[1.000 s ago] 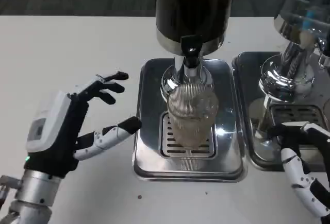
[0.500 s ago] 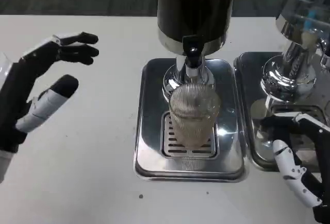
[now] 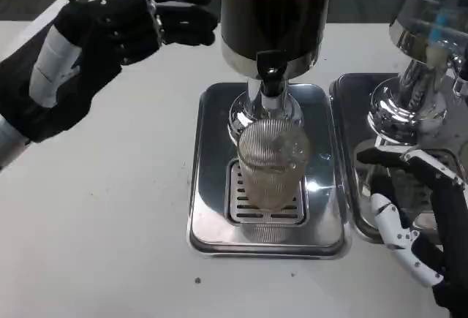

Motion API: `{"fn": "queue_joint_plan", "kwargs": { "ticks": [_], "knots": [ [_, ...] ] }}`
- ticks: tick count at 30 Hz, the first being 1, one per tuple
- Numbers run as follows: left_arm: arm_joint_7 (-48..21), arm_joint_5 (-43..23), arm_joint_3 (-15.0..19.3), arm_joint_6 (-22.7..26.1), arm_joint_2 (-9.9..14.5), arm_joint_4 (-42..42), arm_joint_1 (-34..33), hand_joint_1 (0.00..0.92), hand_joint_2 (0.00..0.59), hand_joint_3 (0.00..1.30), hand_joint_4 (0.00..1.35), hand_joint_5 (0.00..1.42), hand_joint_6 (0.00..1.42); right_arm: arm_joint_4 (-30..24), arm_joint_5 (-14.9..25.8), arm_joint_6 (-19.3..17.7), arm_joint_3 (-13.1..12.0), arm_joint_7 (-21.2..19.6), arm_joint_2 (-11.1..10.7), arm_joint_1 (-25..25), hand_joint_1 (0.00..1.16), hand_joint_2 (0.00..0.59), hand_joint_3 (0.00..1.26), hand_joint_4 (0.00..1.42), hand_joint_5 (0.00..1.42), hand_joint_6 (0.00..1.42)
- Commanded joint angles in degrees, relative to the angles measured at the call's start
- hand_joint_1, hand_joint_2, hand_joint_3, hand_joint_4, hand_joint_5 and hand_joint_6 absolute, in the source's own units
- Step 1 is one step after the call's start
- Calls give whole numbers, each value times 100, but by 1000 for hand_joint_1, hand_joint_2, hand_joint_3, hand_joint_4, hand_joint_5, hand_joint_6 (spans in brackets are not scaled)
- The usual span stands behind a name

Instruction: Grasp the cup under the faucet to collect the drink, then remove the cup.

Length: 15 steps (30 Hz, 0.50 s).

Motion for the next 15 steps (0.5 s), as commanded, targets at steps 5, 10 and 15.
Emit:
{"fn": "queue_joint_plan", "kwargs": {
  "ticks": [5,10,15],
  "knots": [
    [-651,-29,169,1021,-255,244,-654,0,74,292,285,309,211,148,-70,11,155,-276,146,47,343,493,496,422,383,344],
    [-559,88,357,988,-561,316,-812,0,75,261,262,289,197,249,-97,-5,218,-423,242,50,340,488,502,427,383,344],
    [-600,395,299,967,-718,546,-1005,0,70,223,227,262,173,318,-123,-16,281,-546,285,42,338,485,504,429,377,340]
  ]
}}
